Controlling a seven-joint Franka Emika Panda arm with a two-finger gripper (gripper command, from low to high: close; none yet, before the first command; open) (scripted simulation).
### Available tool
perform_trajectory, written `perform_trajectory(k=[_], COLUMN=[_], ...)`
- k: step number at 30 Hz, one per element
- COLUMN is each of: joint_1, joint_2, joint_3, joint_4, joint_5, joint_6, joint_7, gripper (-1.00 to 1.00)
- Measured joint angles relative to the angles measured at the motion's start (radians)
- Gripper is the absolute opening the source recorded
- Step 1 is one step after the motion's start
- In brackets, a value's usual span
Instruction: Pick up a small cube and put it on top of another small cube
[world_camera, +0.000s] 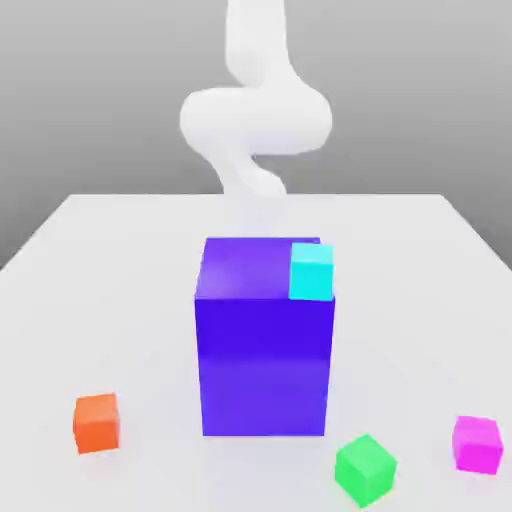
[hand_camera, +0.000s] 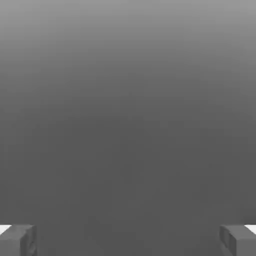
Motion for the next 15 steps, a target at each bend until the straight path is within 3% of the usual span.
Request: perform_trajectory(k=[15], joint_1=[-0.067], joint_2=[0.547], joint_3=[0.325], joint_4=[-0.037], joint_5=[-0.212], joint_6=[0.164], joint_7=[0.515], gripper=[0.0])
